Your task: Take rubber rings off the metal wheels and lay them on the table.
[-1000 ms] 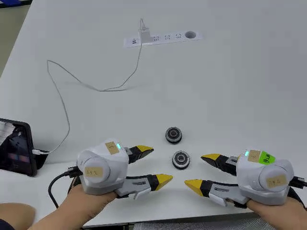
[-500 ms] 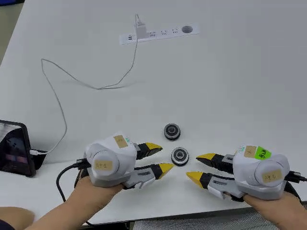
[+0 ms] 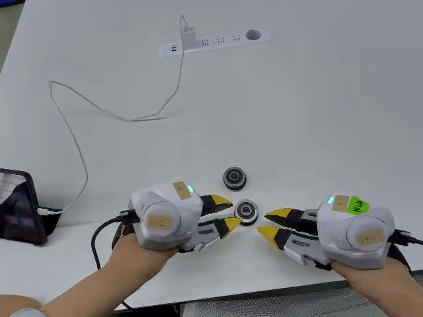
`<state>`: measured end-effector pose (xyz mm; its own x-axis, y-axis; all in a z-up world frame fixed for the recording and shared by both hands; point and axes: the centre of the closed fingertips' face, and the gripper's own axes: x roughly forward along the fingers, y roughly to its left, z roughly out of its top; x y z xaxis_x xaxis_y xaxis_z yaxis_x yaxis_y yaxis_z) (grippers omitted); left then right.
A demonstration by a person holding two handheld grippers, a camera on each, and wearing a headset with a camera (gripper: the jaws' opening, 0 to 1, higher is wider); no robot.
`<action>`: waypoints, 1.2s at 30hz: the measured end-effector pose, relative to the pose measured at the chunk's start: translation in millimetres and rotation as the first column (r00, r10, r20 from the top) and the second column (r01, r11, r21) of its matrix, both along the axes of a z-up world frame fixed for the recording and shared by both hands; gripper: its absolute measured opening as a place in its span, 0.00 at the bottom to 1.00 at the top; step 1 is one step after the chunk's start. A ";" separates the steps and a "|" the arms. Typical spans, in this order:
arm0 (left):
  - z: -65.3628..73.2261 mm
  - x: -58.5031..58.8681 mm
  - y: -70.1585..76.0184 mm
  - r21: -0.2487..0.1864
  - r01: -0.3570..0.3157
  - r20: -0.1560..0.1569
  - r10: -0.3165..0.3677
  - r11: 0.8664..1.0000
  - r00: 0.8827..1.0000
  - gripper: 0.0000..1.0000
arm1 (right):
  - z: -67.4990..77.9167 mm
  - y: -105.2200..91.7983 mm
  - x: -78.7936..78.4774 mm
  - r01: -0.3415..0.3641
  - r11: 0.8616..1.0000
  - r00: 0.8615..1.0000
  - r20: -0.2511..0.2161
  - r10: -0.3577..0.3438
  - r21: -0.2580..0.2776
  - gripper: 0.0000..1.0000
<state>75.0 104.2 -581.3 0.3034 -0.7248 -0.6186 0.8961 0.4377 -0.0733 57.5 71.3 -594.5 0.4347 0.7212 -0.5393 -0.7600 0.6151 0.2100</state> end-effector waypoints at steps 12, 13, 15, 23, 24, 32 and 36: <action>-6.5 2.1 -13.1 0.048 0.058 0.027 -0.059 0.997 0.998 0.16 | -2.1 -1.9 0.6 0.010 1.000 1.000 -0.005 -0.010 0.006 0.14; -6.7 2.1 -13.8 0.048 0.059 0.027 -0.060 0.997 0.998 0.16 | -2.1 -2.3 0.8 0.011 1.000 1.000 -0.006 -0.011 0.006 0.14; -8.2 2.0 -15.3 0.053 0.066 0.027 -0.067 0.996 0.997 0.16 | -2.0 -3.1 1.2 0.015 1.000 1.000 -0.007 -0.015 0.008 0.14; -14.6 5.2 -19.2 0.076 0.078 0.035 -0.081 0.994 0.996 0.15 | -2.8 -4.3 1.5 0.026 1.000 1.000 -0.010 -0.026 0.015 0.14; -15.3 5.1 -19.8 0.082 0.081 0.035 -0.084 0.993 0.996 0.15 | -2.9 -4.4 1.5 0.028 0.999 1.000 -0.012 -0.027 0.016 0.14; -17.0 6.3 -20.0 0.095 0.088 0.040 -0.092 0.992 0.995 0.14 | -3.7 -4.3 2.7 0.033 0.999 0.999 -0.016 -0.033 0.020 0.14; -17.4 7.7 -20.9 0.091 0.088 0.038 -0.092 0.992 0.995 0.13 | -4.5 -4.5 2.8 0.034 0.999 0.999 -0.019 -0.034 0.021 0.14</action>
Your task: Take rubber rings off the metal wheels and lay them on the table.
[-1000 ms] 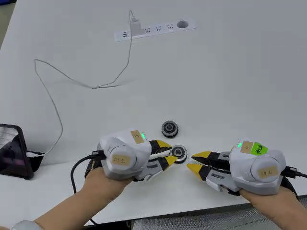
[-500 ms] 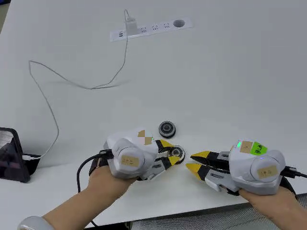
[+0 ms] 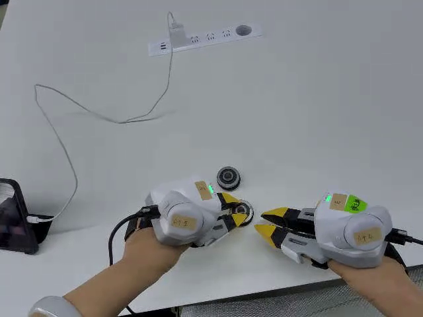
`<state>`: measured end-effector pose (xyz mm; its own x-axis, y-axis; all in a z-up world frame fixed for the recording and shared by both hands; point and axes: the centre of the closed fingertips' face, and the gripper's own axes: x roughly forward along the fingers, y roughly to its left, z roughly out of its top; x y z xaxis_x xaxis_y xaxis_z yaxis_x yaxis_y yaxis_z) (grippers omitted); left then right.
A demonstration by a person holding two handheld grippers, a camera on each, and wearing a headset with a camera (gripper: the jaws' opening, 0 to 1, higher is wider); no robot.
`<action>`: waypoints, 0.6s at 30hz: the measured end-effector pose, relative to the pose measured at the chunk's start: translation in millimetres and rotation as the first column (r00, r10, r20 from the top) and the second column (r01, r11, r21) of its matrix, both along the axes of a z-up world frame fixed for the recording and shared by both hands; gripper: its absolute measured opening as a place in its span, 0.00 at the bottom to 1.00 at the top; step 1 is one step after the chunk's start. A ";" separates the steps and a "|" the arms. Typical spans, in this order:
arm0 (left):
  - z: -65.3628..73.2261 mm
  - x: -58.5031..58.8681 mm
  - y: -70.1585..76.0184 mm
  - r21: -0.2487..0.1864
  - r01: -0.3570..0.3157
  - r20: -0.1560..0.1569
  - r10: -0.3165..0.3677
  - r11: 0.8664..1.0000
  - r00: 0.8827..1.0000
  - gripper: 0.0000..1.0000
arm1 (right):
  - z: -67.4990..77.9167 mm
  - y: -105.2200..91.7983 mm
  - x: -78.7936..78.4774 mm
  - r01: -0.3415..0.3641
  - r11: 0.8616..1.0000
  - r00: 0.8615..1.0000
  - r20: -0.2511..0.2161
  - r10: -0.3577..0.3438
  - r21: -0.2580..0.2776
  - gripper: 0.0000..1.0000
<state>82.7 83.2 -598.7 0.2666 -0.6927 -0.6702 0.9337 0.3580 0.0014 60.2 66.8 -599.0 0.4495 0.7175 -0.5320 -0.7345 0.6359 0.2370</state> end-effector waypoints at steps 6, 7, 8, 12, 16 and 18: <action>-3.7 -2.6 -2.2 0.010 0.020 0.002 -0.020 1.000 1.000 0.17 | -1.5 -1.6 0.2 0.004 1.000 1.000 -0.005 -0.004 0.001 0.14; -3.6 -2.5 -1.9 0.010 0.020 0.003 -0.020 1.000 1.000 0.17 | -1.5 -1.8 0.4 0.005 1.000 1.000 -0.005 -0.005 0.001 0.14; -3.5 -1.6 -1.5 0.009 0.018 0.004 -0.018 1.000 1.000 0.16 | -1.7 -2.0 0.6 0.006 1.000 1.000 -0.005 -0.006 0.002 0.14; -5.6 0.2 -1.5 0.007 0.016 0.006 -0.016 1.000 1.000 0.14 | -2.4 -2.6 1.8 0.009 1.000 1.000 -0.007 -0.009 0.005 0.14; -4.9 -0.5 -0.5 0.001 0.016 0.009 -0.016 1.000 1.000 0.14 | -2.0 -1.8 2.9 0.018 1.000 1.000 -0.012 -0.018 0.016 0.14; -5.8 0.2 0.4 -0.004 0.011 0.008 -0.011 1.000 1.000 0.14 | -1.9 -1.4 3.7 0.024 0.999 1.000 -0.015 -0.024 0.022 0.14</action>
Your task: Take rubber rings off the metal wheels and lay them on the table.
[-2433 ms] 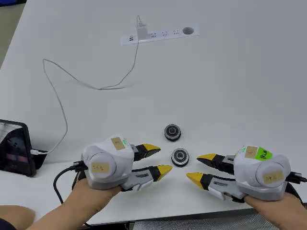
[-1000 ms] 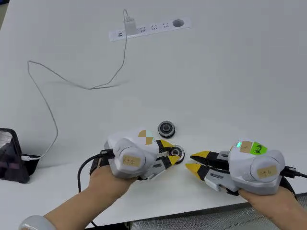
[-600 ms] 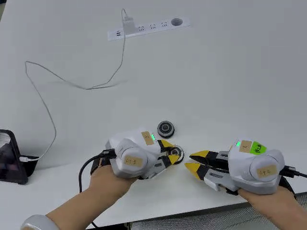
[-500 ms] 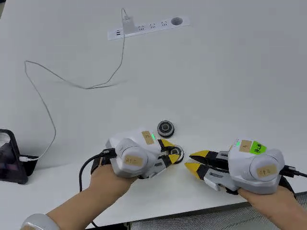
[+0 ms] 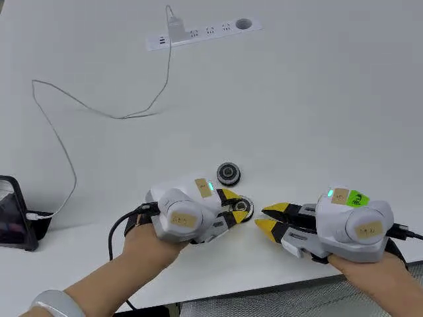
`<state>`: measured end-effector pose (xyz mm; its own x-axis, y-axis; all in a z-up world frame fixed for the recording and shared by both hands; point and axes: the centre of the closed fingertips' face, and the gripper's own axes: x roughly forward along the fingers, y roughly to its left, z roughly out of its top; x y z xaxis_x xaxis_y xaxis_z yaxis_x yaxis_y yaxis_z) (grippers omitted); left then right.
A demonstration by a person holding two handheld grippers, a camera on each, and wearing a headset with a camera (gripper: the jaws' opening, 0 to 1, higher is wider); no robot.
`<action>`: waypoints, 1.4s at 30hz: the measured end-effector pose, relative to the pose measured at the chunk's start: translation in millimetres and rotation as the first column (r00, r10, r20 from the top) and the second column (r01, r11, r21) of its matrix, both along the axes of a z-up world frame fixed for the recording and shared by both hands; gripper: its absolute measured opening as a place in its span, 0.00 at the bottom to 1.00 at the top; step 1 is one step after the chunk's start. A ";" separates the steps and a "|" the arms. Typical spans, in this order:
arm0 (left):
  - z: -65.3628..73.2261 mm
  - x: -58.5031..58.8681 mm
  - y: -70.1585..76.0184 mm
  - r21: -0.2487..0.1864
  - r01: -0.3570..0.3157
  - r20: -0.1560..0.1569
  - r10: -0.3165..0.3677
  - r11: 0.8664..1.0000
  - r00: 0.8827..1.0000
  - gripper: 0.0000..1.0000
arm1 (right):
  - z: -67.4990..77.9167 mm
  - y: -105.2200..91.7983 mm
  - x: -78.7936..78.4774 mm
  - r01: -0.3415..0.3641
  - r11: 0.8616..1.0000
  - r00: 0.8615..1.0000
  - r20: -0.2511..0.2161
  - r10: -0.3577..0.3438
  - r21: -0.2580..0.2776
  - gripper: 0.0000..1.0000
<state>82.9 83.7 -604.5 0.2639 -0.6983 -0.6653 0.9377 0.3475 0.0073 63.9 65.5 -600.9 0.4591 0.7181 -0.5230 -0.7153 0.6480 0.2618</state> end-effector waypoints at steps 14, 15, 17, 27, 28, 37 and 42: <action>2.4 -1.4 -0.3 -0.009 -0.007 0.000 0.007 1.000 1.000 0.13 | 0.4 -0.1 14.9 0.109 0.991 0.992 -0.065 -0.105 0.075 0.13; 2.3 -1.4 -0.4 -0.010 -0.007 0.000 0.007 1.000 1.000 0.13 | -0.1 -0.1 16.4 0.120 0.990 0.991 -0.074 -0.114 0.080 0.13; 2.2 -1.7 -0.5 -0.009 -0.006 0.001 0.006 1.000 1.000 0.13 | -0.1 0.2 18.6 0.139 0.986 0.987 -0.089 -0.131 0.095 0.13; 1.5 -1.5 0.1 -0.014 -0.007 0.001 0.007 1.000 1.000 0.13 | -3.5 1.0 26.0 0.246 0.953 0.957 -0.202 -0.209 0.178 0.12; 1.5 -1.6 0.1 -0.015 -0.008 0.001 0.008 1.000 1.000 0.13 | -4.4 1.0 25.5 0.254 0.950 0.953 -0.214 -0.213 0.182 0.12; 1.7 -0.6 0.1 -0.019 -0.011 0.000 0.011 1.000 1.000 0.13 | -9.3 1.6 24.8 0.320 0.921 0.920 -0.305 -0.246 0.223 0.12; 1.3 0.2 0.1 -0.020 -0.014 -0.001 0.013 1.000 1.000 0.13 | -11.0 4.5 23.6 0.320 0.921 0.916 -0.321 -0.241 0.222 0.12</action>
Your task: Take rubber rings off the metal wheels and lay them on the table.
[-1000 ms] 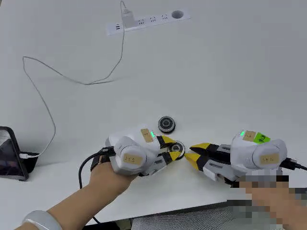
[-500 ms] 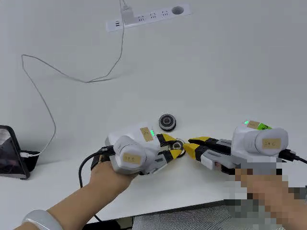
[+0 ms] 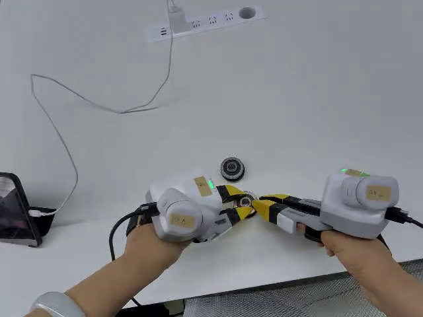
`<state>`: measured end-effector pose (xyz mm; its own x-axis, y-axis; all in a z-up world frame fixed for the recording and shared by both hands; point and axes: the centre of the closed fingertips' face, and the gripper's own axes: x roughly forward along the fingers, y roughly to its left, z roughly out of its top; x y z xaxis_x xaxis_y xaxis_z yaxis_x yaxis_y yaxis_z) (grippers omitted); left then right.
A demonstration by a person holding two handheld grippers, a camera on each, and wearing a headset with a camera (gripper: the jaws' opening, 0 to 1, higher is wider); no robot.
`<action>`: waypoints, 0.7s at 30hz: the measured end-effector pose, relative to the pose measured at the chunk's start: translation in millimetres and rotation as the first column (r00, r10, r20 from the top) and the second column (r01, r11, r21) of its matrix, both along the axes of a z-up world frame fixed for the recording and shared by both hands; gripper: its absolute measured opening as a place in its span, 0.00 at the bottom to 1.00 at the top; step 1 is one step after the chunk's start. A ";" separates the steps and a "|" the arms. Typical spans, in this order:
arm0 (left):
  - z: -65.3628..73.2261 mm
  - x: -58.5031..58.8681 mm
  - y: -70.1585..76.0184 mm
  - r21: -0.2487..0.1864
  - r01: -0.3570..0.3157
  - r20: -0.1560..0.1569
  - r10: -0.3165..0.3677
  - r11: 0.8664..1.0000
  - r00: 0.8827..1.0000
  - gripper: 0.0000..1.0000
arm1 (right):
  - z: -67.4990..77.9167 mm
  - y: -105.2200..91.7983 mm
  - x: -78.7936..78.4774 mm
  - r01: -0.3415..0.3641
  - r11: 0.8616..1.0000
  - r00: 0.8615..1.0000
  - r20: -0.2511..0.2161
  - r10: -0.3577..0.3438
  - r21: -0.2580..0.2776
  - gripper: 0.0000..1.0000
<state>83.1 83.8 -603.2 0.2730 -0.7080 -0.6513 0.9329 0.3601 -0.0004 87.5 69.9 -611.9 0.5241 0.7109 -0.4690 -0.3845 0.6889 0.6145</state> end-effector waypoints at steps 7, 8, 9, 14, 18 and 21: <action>-1.9 1.5 1.7 -0.005 -0.002 -0.001 0.002 1.000 1.000 0.13 | -2.4 -0.6 0.1 0.013 1.000 0.999 -0.029 -0.013 0.018 0.13; -2.2 1.8 2.0 -0.005 -0.002 -0.001 0.002 1.000 1.000 0.13 | -2.7 -0.4 0.1 0.018 0.999 0.999 -0.038 -0.017 0.028 0.13; -2.2 1.8 2.0 -0.004 -0.002 -0.001 0.002 1.000 1.000 0.13 | -2.8 -0.5 0.4 0.023 0.999 0.999 -0.043 -0.021 0.035 0.13; -2.6 2.1 2.5 -0.006 -0.005 -0.003 0.005 1.000 1.000 0.13 | -4.4 -0.5 -0.4 0.050 0.994 0.994 -0.102 -0.040 0.098 0.13; -3.2 2.4 2.9 -0.006 -0.004 -0.003 0.004 1.000 1.000 0.13 | -2.2 0.7 -2.1 0.058 0.989 0.991 -0.129 -0.040 0.134 0.12; -2.9 2.2 2.7 -0.005 -0.004 -0.003 0.004 1.000 1.000 0.13 | 2.9 1.6 -2.5 0.042 0.991 0.994 -0.108 -0.029 0.127 0.12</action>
<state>85.3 86.5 -606.1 0.2739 -0.7101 -0.6487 0.9313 0.3642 -0.0055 84.9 71.6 -609.0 0.5024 0.7506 -0.4292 -0.2892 0.6137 0.7347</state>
